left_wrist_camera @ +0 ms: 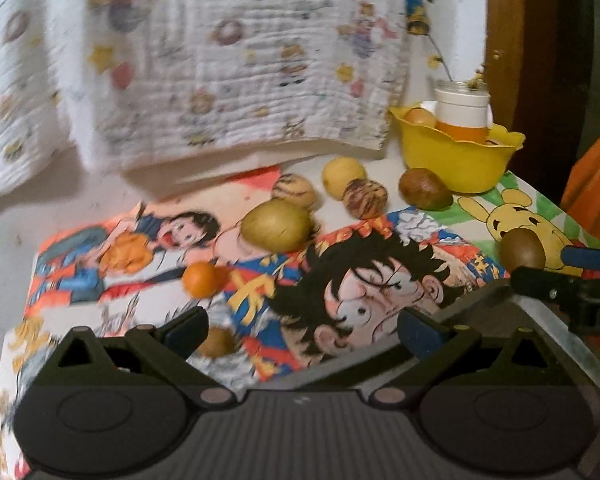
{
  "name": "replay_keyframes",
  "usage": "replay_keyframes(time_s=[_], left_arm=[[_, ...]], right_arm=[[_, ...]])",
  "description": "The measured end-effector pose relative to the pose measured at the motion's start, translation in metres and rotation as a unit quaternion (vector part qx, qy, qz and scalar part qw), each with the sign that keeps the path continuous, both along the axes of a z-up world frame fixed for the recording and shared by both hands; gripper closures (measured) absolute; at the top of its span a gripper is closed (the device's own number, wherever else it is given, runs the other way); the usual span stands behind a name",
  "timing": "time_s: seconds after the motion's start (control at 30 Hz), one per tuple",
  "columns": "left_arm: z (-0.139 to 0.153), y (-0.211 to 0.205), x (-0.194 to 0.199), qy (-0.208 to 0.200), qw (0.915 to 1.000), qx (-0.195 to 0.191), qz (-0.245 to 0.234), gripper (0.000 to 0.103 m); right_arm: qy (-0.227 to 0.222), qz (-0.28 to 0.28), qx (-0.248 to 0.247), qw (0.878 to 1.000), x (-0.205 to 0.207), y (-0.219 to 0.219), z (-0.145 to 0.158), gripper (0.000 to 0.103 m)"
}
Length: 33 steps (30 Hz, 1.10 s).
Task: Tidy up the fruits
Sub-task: 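Move both empty tools back toward the remaining fruits, then grasp a green pear with the right tool while the left tool grasps a small brown fruit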
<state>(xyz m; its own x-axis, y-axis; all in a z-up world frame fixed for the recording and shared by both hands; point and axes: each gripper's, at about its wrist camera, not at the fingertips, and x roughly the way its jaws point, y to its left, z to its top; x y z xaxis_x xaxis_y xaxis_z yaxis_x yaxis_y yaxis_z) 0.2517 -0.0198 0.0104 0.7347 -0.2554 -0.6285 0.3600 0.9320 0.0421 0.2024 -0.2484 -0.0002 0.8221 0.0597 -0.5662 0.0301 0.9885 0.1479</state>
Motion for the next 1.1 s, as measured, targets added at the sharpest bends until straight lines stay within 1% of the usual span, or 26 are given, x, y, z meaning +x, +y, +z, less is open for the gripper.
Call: replay_keyframes(time_s=[0.13,0.23,0.37,0.53,0.7,0.83,0.9,0.97,1.1], left_arm=[[0.002,-0.003,0.006,-0.007,0.9999,0.002,-0.007,0.001],[0.001,0.007,0.010,-0.003,1.0000,-0.004,0.004,0.001],[-0.006,0.028,0.016,0.008,0.9996,-0.007,0.026,0.001],[-0.016,0.047,0.025,0.023,0.9987,-0.010,0.044,0.001],[-0.026,0.055,0.032,0.034,0.9983,-0.013,0.045,0.001],[-0.034,0.056,0.037,0.040,0.9982,-0.020,0.039,0.002],[-0.037,0.056,0.039,0.043,0.9981,-0.027,0.036,0.004],[-0.038,0.056,0.040,0.044,0.9980,-0.032,0.032,0.007],[-0.040,0.057,0.043,0.046,0.9975,-0.042,0.033,0.014]], right_arm=[[-0.008,0.048,-0.021,0.999,0.008,0.012,0.006,0.001],[-0.008,0.087,-0.028,0.996,0.025,0.020,0.013,0.001],[0.006,0.133,-0.023,0.991,0.057,0.027,0.021,0.001],[0.024,0.195,-0.015,0.980,0.103,0.050,0.022,0.001],[0.036,0.251,-0.026,0.967,0.135,0.081,0.009,0.001],[0.061,0.270,-0.023,0.961,0.164,0.098,-0.007,0.003],[0.071,0.268,-0.023,0.961,0.176,0.104,-0.015,0.006],[0.078,0.263,-0.025,0.961,0.186,0.107,-0.023,0.012],[0.083,0.257,-0.025,0.962,0.199,0.114,-0.035,0.016]])
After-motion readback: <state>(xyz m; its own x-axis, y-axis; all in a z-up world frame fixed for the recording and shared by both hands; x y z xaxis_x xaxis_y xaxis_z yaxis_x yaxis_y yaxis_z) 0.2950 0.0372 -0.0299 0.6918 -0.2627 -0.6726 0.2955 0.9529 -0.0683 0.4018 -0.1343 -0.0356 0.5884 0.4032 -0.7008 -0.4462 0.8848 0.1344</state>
